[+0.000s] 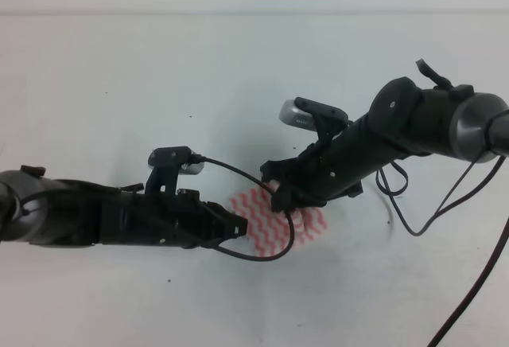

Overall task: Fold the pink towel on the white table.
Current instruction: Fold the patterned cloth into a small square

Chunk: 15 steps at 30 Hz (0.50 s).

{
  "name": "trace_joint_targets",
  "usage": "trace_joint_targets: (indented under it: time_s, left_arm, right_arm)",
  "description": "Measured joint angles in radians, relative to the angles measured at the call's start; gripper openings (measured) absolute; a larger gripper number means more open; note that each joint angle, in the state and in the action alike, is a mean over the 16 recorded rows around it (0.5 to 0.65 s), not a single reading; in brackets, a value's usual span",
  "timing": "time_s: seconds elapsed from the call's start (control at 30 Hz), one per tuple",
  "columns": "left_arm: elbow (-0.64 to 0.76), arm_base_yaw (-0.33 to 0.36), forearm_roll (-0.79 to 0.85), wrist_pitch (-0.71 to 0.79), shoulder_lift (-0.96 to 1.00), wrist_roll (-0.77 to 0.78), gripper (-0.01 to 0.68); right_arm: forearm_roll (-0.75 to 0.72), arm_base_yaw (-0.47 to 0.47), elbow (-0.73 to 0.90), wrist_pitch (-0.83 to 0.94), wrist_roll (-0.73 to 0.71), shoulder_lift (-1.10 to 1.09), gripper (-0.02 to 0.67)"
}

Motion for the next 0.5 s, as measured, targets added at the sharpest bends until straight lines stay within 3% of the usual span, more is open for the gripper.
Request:
trace_joint_targets:
  time_s: [0.5]
  left_arm:
    - [-0.066,0.000,-0.005,-0.009,0.032,0.000,0.000]
  right_arm:
    - [-0.001,0.000,0.000,-0.003,0.000,0.006,-0.016]
